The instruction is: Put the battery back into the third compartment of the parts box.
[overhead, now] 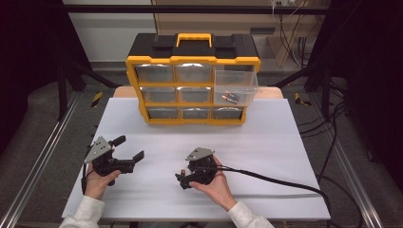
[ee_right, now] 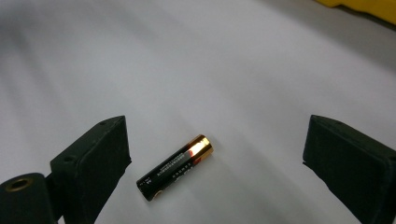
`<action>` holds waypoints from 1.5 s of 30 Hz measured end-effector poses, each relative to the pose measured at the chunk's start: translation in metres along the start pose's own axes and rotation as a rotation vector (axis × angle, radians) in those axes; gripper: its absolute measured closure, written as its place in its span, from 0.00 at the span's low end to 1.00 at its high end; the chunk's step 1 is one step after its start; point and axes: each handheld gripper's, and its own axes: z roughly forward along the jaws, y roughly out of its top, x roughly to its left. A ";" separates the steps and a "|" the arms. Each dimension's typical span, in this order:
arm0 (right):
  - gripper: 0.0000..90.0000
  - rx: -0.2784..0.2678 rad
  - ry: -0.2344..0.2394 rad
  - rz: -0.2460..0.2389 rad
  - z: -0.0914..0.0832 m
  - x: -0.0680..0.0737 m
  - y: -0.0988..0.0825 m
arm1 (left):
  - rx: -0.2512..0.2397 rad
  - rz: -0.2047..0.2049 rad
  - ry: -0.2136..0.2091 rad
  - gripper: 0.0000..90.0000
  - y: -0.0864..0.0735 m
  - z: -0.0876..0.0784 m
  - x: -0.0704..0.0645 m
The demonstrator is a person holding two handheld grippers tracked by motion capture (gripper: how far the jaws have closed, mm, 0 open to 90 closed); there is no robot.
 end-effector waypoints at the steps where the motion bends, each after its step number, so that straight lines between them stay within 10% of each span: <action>1: 0.10 0.006 0.004 0.000 0.002 0.001 -0.001 | 0.000 0.000 0.000 0.02 0.000 0.000 0.000; 33: 0.80 0.095 0.040 -0.003 0.012 0.007 -0.010 | -0.001 0.002 0.000 0.02 0.000 0.000 -0.001; 45: 0.86 0.099 0.041 0.006 0.012 0.005 -0.010 | -0.001 0.002 0.000 0.02 0.000 0.000 -0.001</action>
